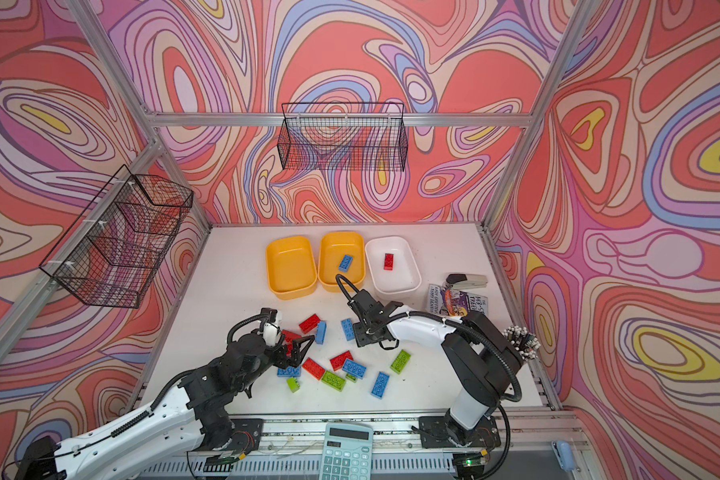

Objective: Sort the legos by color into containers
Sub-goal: 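Lift the lime-green brick and drop it into the farther yellow tub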

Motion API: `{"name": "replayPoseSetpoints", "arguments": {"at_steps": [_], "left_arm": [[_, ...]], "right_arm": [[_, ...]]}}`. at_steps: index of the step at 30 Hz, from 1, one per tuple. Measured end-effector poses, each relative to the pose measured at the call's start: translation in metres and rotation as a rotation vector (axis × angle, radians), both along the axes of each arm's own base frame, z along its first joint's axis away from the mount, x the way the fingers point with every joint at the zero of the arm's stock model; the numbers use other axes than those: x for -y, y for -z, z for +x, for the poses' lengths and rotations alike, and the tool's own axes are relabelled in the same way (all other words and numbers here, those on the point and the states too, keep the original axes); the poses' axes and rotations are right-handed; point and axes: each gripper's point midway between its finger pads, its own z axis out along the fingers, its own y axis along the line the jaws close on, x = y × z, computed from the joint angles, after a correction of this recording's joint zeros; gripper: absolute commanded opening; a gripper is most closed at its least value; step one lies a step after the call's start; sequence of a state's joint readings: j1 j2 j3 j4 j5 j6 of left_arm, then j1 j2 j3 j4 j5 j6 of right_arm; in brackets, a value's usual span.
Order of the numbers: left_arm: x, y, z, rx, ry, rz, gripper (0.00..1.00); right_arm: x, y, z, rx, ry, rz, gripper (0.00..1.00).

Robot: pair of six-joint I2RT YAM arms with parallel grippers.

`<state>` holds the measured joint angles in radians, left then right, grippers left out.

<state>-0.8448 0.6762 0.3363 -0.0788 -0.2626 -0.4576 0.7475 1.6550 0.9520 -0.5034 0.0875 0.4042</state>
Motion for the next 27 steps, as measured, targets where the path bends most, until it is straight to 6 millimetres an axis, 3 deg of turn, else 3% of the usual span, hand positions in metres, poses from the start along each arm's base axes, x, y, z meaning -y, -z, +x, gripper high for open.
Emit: {"name": "replayPoseSetpoints", "arguments": {"at_steps": [3, 7, 11, 13, 19, 27], "left_arm": [[-0.001, 0.001, -0.001, 0.001, -0.001, -0.001, 1.0], [-0.002, 0.006, -0.002, -0.008, -0.002, 0.004, 1.0], [-0.004, 0.004, -0.002, -0.003, -0.009, -0.009, 1.0], [-0.006, 0.002, -0.003, 0.004, -0.016, -0.022, 1.0], [-0.014, 0.007, -0.008, -0.007, -0.038, -0.034, 1.0], [-0.027, 0.012, -0.012, -0.021, -0.075, -0.015, 1.0]], "right_arm": [[-0.01, -0.02, 0.012, 0.033, 0.004, 0.02, 0.6], [-0.036, -0.07, 0.045, 0.145, 0.007, 0.104, 0.6], [-0.073, -0.124, 0.085, 0.261, -0.01, 0.195, 0.6], [-0.093, -0.137, 0.106, 0.295, -0.023, 0.223, 0.59], [-0.148, -0.13, 0.151, 0.31, -0.086, 0.264, 0.59], [-0.199, -0.103, 0.18, 0.298, -0.187, 0.338, 0.6]]}}
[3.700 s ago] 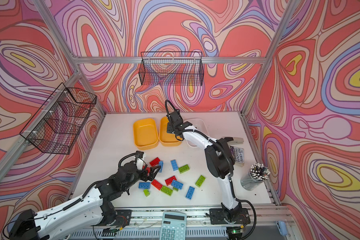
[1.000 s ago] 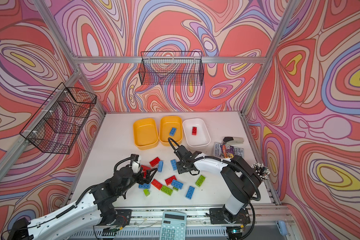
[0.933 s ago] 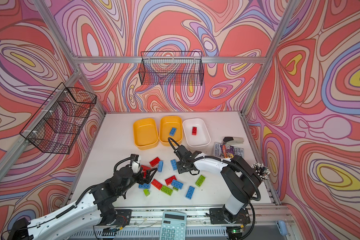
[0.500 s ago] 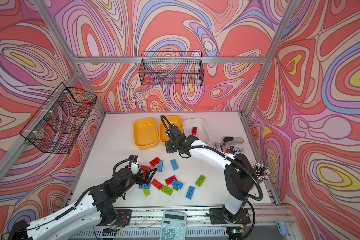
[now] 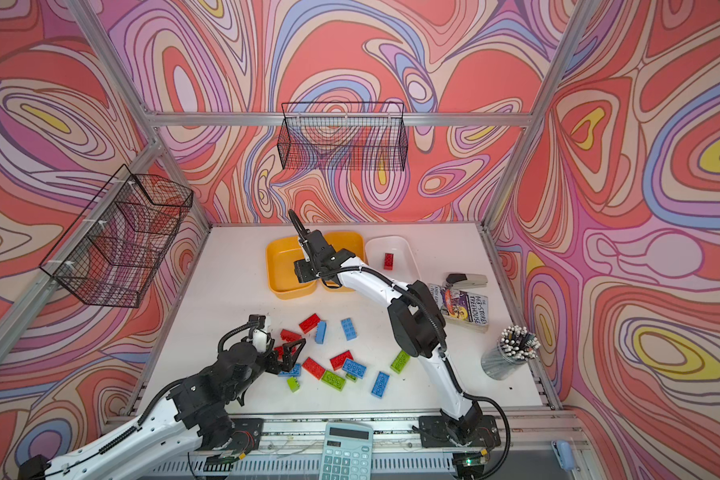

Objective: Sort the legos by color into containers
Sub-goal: 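Lift the lime-green brick and drop it into the farther yellow tub, then lower the left gripper onto a lime-green brick while the right gripper draws back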

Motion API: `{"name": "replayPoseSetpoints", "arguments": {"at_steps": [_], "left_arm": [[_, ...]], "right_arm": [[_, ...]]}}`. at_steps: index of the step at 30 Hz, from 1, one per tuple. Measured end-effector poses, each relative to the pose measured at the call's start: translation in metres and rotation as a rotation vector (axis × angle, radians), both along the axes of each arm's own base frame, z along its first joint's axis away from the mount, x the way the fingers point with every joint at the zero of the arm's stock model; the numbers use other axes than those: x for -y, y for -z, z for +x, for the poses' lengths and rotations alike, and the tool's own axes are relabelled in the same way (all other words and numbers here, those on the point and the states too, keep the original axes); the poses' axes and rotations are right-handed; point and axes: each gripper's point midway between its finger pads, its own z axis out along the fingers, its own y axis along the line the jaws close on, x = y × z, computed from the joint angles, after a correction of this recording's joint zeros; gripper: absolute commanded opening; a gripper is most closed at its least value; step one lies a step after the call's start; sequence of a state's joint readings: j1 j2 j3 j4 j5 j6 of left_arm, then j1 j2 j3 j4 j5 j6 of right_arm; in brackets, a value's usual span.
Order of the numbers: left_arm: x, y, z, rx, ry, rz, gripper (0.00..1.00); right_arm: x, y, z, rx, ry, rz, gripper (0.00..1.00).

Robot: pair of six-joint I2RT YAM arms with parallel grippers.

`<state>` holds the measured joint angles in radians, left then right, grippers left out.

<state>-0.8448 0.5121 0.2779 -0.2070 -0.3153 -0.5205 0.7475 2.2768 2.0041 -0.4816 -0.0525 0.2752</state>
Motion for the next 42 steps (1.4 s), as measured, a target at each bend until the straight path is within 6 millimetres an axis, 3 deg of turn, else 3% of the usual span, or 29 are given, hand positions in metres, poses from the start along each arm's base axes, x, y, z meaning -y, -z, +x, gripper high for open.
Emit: {"name": "replayPoseSetpoints", "arguments": {"at_steps": [2, 7, 15, 20, 27, 30, 33, 39, 42], "left_arm": [[-0.004, 0.003, -0.001, -0.01, -0.009, 0.017, 1.0], [-0.017, 0.012, -0.005, -0.045, -0.049, 0.072, 1.0], [-0.038, 0.008, -0.005, -0.083, -0.178, 0.076, 1.0], [-0.059, 0.01, -0.008, -0.107, -0.296, 0.069, 1.0], [-0.081, 0.027, -0.017, -0.187, -0.412, 0.121, 0.99], [-0.084, 0.034, -0.018, -0.237, -0.44, 0.174, 0.99], [-0.086, 0.041, -0.017, -0.288, -0.465, 0.229, 0.98], [-0.091, 0.06, -0.013, -0.408, -0.509, 0.267, 0.88], [-0.091, 0.065, -0.012, -0.439, -0.513, 0.257, 0.85]], "right_arm": [[-0.01, 0.005, 0.008, 0.005, -0.012, 0.014, 0.62], [-0.029, 0.019, 0.019, 0.004, -0.042, 0.037, 0.84], [-0.031, 0.017, 0.015, 0.004, -0.065, 0.052, 0.88], [-0.002, -0.004, -0.014, -0.004, -0.059, 0.036, 0.91], [0.049, -0.084, -0.061, 0.092, -0.026, 0.114, 0.93], [0.07, -0.1, -0.079, 0.121, -0.006, 0.131, 0.93], [0.087, -0.096, -0.093, 0.117, 0.014, 0.125, 0.93], [0.107, -0.067, -0.11, 0.069, 0.039, 0.079, 0.93], [0.114, -0.061, -0.115, 0.06, 0.049, 0.067, 0.93]]}}
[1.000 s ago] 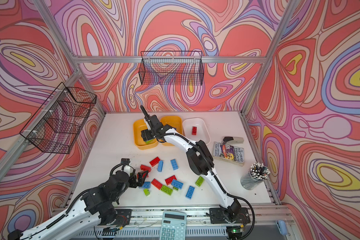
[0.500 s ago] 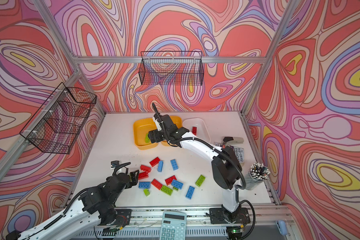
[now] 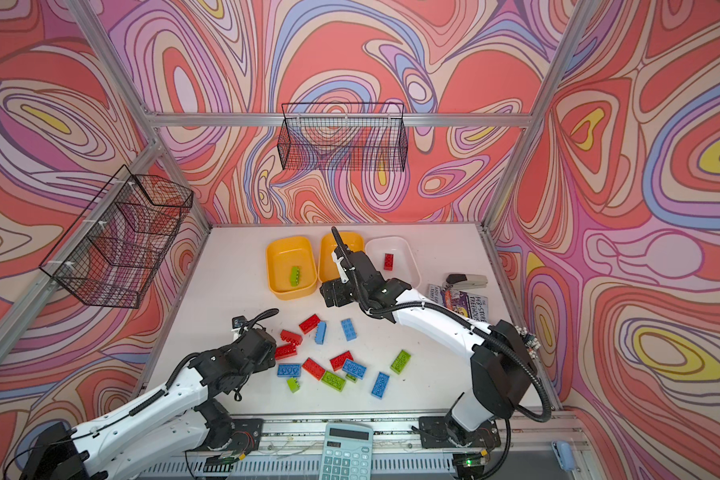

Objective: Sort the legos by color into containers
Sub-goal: 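Lower the left gripper onto a lime-green brick while the right gripper draws back, then grasp the lime-green brick with the left gripper and carry it into the lime tub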

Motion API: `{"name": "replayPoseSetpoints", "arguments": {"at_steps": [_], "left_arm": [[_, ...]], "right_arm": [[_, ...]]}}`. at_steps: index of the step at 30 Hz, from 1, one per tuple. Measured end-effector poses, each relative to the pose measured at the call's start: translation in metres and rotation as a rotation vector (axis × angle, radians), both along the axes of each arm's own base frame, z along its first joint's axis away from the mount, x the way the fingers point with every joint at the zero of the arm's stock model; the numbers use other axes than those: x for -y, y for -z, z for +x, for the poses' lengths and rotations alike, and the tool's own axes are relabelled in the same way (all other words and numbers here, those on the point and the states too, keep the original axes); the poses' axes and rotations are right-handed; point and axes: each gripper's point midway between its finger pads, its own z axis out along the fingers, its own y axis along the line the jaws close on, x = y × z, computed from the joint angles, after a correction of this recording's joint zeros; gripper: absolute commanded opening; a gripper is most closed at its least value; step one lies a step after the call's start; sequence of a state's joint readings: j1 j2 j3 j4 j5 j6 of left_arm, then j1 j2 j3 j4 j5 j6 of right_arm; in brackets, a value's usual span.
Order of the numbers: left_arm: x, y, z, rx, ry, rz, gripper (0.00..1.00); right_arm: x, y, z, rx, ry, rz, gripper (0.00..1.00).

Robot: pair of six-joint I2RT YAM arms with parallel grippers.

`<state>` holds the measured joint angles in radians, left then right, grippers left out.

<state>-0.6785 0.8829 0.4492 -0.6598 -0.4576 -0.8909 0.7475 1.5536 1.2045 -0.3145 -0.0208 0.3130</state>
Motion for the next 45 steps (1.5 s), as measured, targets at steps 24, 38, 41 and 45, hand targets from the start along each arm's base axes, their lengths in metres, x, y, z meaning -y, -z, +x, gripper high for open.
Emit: {"name": "replayPoseSetpoints", "arguments": {"at_steps": [24, 38, 41, 45], "left_arm": [[-0.006, 0.02, 0.011, -0.082, -0.081, -0.062, 0.67], [-0.006, 0.038, 0.009, -0.162, -0.101, -0.075, 0.56], [-0.004, 0.042, 0.007, -0.186, -0.098, -0.075, 0.5], [-0.001, 0.044, 0.008, -0.202, -0.095, -0.083, 0.39]], "right_arm": [[0.015, -0.005, -0.008, 0.018, 0.027, -0.007, 0.94], [0.017, 0.008, -0.01, -0.001, 0.026, -0.025, 0.94], [0.017, 0.012, -0.011, -0.006, 0.025, -0.028, 0.94], [0.02, 0.017, -0.014, -0.011, 0.026, -0.033, 0.94]]}}
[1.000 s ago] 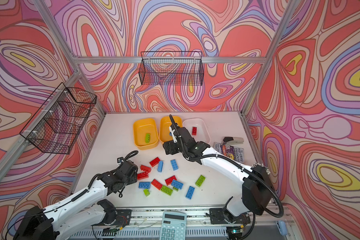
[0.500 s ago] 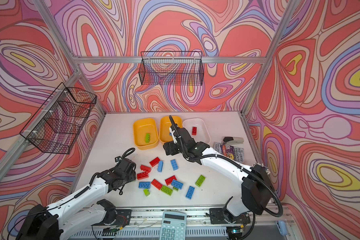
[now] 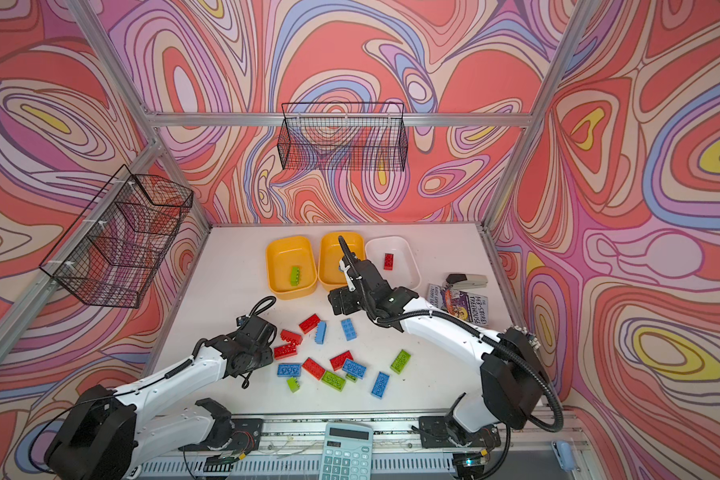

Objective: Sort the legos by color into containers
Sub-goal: 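Grasp the lime-green brick with the left gripper and carry it into the lime tub, then open the left gripper over the tub while the right gripper lowers onto another lime-green brick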

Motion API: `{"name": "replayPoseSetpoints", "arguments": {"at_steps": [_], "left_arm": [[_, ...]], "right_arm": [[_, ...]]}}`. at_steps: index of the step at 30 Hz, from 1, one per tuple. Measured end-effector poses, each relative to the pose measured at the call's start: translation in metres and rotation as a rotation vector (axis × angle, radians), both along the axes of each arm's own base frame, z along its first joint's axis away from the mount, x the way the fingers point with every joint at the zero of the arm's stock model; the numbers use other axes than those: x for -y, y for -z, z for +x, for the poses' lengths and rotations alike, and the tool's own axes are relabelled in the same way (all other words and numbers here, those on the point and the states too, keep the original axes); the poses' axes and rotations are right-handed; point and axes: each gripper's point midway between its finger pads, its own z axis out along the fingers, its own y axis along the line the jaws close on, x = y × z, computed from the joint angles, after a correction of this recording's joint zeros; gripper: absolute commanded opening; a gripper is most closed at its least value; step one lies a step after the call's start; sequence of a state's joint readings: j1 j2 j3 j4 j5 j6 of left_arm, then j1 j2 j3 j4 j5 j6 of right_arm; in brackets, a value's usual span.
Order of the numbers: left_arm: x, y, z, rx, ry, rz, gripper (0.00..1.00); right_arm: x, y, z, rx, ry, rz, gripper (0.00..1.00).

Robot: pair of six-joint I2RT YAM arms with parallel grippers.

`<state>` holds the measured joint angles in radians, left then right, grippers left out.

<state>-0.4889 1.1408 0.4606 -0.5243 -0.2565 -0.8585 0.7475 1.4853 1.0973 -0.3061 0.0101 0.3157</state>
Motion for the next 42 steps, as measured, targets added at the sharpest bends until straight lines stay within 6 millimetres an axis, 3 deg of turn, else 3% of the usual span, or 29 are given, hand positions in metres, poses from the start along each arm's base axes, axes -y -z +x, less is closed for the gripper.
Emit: {"name": "replayPoseSetpoints", "arguments": {"at_steps": [7, 16, 22, 30, 35, 37, 42], "left_arm": [[0.004, -0.001, 0.005, -0.014, 0.004, -0.002, 0.15], [0.018, -0.034, 0.032, 0.049, 0.03, -0.022, 0.13], [0.028, -0.06, 0.063, 0.092, 0.071, 0.011, 0.11], [0.053, -0.096, 0.147, 0.149, 0.123, 0.038, 0.1], [0.056, -0.109, 0.203, 0.18, 0.122, 0.034, 0.11], [0.054, -0.109, 0.225, 0.187, 0.116, 0.031, 0.17], [0.046, -0.095, 0.268, 0.17, 0.105, 0.022, 0.51]], "right_arm": [[0.007, -0.013, -0.007, 0.026, 0.001, 0.022, 0.94], [0.022, -0.022, -0.016, 0.057, 0.027, 0.033, 0.94], [0.04, -0.023, -0.027, 0.072, 0.066, 0.039, 0.94], [0.057, -0.03, -0.033, 0.098, 0.12, 0.053, 0.94], [0.067, -0.033, -0.038, 0.101, 0.151, 0.065, 0.94], [0.071, -0.034, -0.041, 0.1, 0.165, 0.072, 0.94], [0.082, -0.027, -0.044, 0.078, 0.212, 0.06, 0.94]]}}
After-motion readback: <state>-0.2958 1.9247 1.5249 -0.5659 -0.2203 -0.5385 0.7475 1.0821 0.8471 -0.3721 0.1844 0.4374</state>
